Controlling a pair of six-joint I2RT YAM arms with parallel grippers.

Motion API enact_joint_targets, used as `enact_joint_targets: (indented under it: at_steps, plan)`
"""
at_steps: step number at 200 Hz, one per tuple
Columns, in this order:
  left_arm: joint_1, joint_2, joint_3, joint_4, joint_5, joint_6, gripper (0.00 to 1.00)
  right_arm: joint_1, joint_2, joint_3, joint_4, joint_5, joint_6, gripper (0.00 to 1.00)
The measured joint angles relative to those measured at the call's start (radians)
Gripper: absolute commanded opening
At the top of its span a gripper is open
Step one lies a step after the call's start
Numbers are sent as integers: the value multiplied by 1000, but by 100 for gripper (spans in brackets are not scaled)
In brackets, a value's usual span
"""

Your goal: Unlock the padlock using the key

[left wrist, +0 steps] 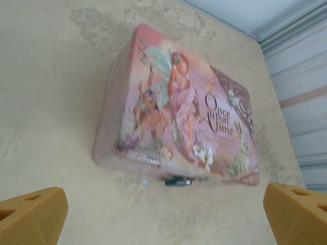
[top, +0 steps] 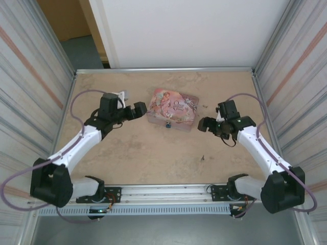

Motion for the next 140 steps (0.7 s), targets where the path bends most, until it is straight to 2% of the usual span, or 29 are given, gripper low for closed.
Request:
enact_joint_targets:
  at_steps: [61,98,140]
  plan:
    - [-34,-217,-166,-53,-8,-12,99,110,-45,-57,-175,36,111,74]
    - [-40,-280,-277,-55,-14,-47,99,212,34,-76,-192,52,179,69]
    - [-40,-283,-302,-65,-19,-53,99,267,140,-84,-169,58,234,56]
